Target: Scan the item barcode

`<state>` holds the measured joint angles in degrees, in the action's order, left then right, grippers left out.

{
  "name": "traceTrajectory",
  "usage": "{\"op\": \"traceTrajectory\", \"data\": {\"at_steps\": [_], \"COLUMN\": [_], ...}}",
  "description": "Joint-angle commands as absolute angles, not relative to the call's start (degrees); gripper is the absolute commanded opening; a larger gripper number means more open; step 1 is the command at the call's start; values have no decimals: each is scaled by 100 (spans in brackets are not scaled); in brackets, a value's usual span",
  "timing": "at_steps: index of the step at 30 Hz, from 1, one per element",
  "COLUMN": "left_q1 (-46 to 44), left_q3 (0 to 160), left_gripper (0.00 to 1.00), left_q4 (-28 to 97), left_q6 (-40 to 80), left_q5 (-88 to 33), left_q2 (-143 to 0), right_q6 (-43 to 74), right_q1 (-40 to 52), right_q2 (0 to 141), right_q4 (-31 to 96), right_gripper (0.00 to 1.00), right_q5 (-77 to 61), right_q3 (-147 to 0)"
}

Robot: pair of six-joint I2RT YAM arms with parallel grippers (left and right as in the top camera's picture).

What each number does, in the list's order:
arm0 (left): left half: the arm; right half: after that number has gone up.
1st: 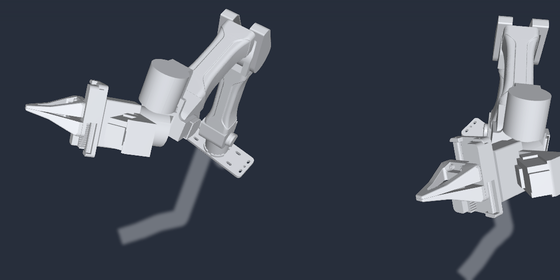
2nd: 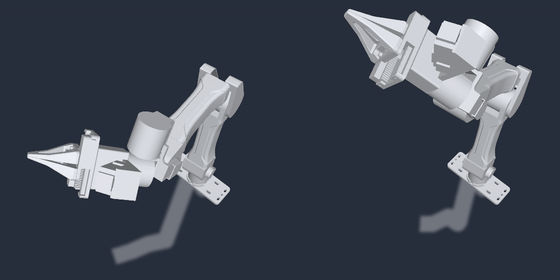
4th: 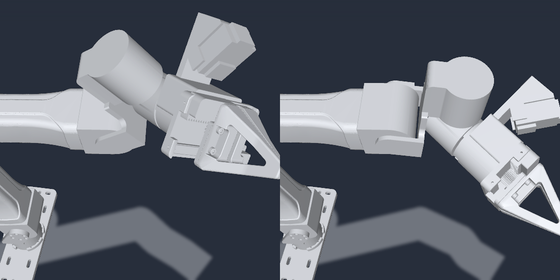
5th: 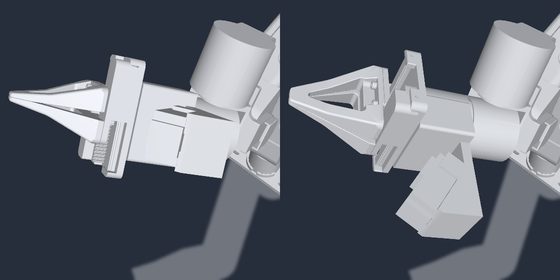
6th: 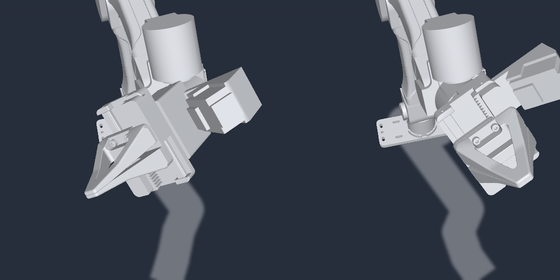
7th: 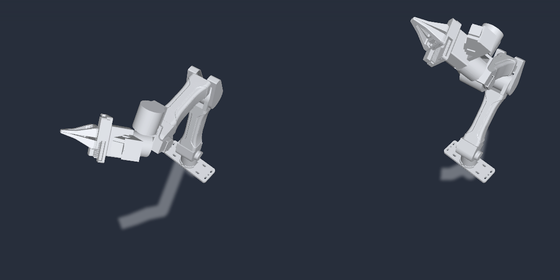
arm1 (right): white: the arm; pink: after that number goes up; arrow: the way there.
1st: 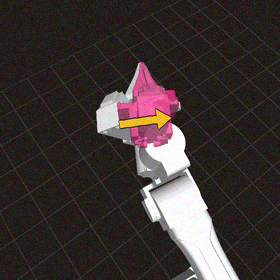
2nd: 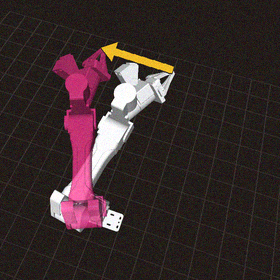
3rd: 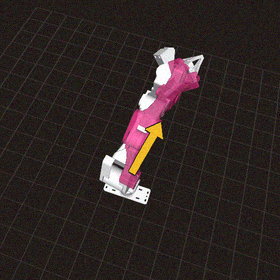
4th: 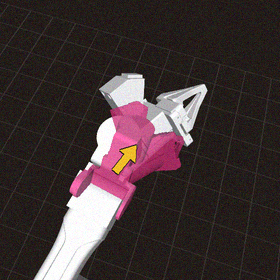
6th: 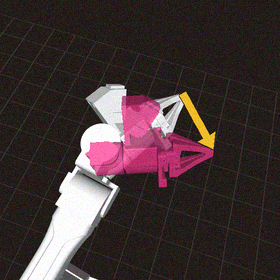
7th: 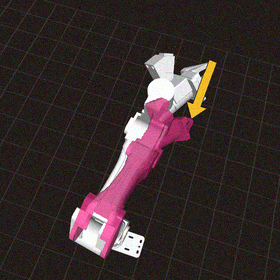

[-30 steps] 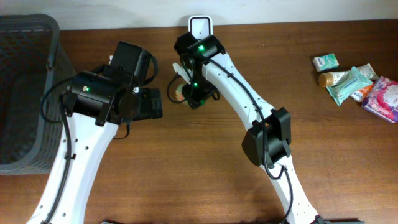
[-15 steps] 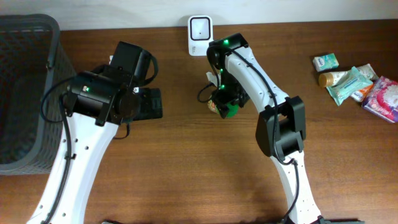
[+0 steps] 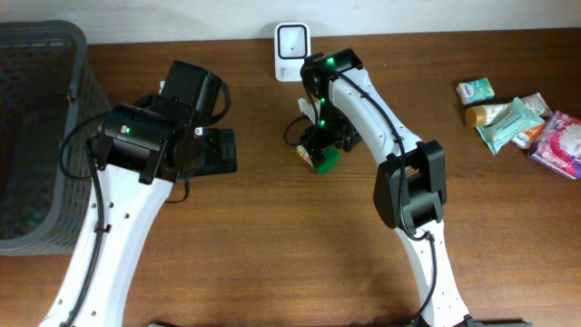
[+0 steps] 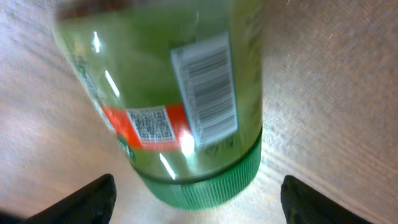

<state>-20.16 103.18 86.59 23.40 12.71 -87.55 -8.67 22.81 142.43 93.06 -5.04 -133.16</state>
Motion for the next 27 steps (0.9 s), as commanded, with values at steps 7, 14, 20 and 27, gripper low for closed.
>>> {"op": "traceTrajectory", "data": {"at_steps": [7, 14, 20, 27], "left_q1": [-2008, -2008, -2008, -2008], "left_q3": [10311, 10311, 10311, 10311], "left_gripper": [99, 99, 99, 99], "left_q4": [8665, 8665, 8665, 8665], "left_q6": [2329, 2329, 2329, 2329], "left_q5": [1330, 1330, 1330, 1330], "left_q2": [-8739, -8739, -8742, -8742], "right_q6": [-1105, -1004, -1007, -244], "right_q1": [2259, 2244, 2241, 2248], "right_q2": [13996, 13985, 13985, 13900], "right_q4": [8549, 8320, 9518, 9738], "right_gripper": [88, 68, 59, 56], "right_q5": [-602, -578, -515, 27], "right_q3": [-12564, -12320, -13260, -13292]}}
